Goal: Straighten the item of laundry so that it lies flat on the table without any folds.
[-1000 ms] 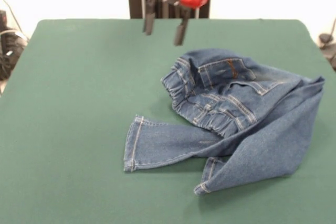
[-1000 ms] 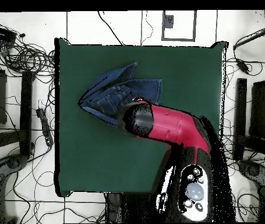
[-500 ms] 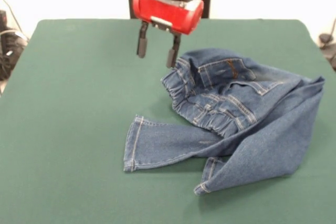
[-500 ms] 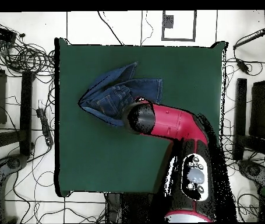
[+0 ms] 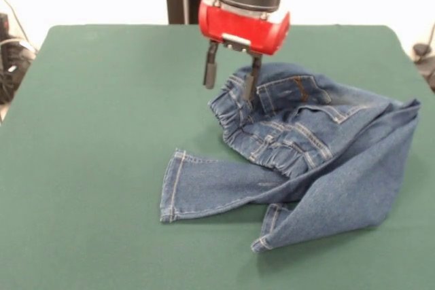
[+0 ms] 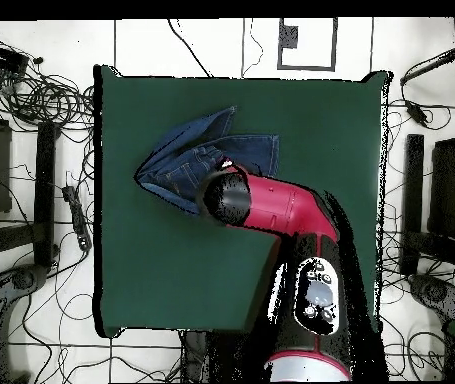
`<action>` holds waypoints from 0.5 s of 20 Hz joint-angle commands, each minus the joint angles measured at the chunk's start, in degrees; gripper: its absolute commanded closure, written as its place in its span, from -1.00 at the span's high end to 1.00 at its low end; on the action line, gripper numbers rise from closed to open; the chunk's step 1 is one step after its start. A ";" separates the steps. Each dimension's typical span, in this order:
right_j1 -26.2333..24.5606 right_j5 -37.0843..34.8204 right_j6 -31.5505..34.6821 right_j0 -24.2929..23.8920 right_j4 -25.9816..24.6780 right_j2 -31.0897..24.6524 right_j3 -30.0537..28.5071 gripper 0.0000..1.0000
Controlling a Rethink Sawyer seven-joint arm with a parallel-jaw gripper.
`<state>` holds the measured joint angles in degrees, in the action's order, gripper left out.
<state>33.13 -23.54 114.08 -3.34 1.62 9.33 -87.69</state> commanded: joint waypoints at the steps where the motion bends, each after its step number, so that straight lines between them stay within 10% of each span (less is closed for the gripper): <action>1: -5.35 -1.05 4.77 2.56 -1.60 -4.00 1.68 1.00; 10: -8.74 -4.23 1.61 3.85 -5.69 -3.68 6.08 1.00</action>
<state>29.69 -23.55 114.08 -1.78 -1.40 9.33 -84.18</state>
